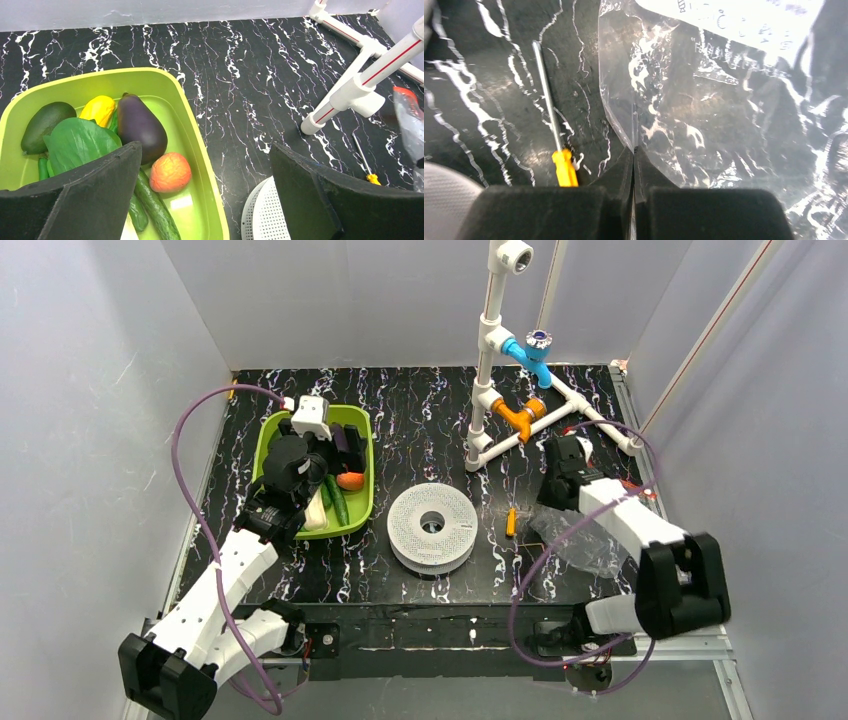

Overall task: Place the food in the zip-top bag and seal the zipper
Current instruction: Pick up the zipper food storage bag at the center of the board.

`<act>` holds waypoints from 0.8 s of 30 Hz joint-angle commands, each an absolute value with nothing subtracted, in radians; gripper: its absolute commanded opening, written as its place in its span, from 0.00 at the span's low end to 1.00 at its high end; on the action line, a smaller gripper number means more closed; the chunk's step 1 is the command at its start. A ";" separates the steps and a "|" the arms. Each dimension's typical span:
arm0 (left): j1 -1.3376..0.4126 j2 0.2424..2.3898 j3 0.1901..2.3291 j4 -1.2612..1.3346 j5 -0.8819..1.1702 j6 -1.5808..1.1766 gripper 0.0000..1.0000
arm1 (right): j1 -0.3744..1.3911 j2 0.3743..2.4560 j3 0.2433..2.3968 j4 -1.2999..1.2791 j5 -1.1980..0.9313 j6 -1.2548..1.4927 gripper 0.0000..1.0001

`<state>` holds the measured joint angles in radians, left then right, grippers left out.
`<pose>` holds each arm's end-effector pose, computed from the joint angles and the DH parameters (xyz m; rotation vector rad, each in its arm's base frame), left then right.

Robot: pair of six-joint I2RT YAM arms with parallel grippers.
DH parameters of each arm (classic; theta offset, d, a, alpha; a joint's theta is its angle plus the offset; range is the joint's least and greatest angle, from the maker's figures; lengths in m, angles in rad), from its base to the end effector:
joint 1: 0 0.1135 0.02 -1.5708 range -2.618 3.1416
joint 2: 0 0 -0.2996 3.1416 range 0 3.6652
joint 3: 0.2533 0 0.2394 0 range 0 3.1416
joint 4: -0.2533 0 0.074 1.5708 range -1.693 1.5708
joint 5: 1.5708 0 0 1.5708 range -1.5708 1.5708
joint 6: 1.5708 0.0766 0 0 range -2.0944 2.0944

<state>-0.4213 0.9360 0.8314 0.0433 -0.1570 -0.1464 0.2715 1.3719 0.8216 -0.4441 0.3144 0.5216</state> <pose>0.2134 -0.0825 0.3810 0.1043 1.6368 -0.3073 0.2662 0.0495 0.2140 0.4271 2.4586 -0.0790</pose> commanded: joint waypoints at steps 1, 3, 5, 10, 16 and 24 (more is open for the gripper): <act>-0.425 0.915 0.845 0.048 -0.196 -0.171 0.99 | 0.293 1.132 0.773 -0.443 0.382 0.537 0.01; -0.425 0.919 0.849 0.041 -0.203 -0.180 0.99 | 0.300 1.019 0.744 -0.450 0.333 0.532 0.01; -0.425 0.924 0.855 0.032 -0.212 -0.195 1.00 | 0.308 0.930 0.720 -0.462 0.245 0.523 0.01; -0.425 0.923 0.862 0.023 -0.219 -0.227 1.00 | 0.414 0.755 0.681 -0.506 0.081 0.501 0.01; -0.425 0.923 0.863 0.017 -0.227 -0.244 1.00 | 0.602 0.651 0.709 -0.514 -0.082 0.419 0.01; -0.425 0.977 0.912 -0.056 -0.200 -0.255 0.99 | 0.931 0.791 0.856 -0.415 -0.133 0.248 0.01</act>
<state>-0.4213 0.9629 0.8619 -0.0200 -0.2006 -0.2425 0.8427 0.7149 0.7524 -0.5174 -0.0695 0.3671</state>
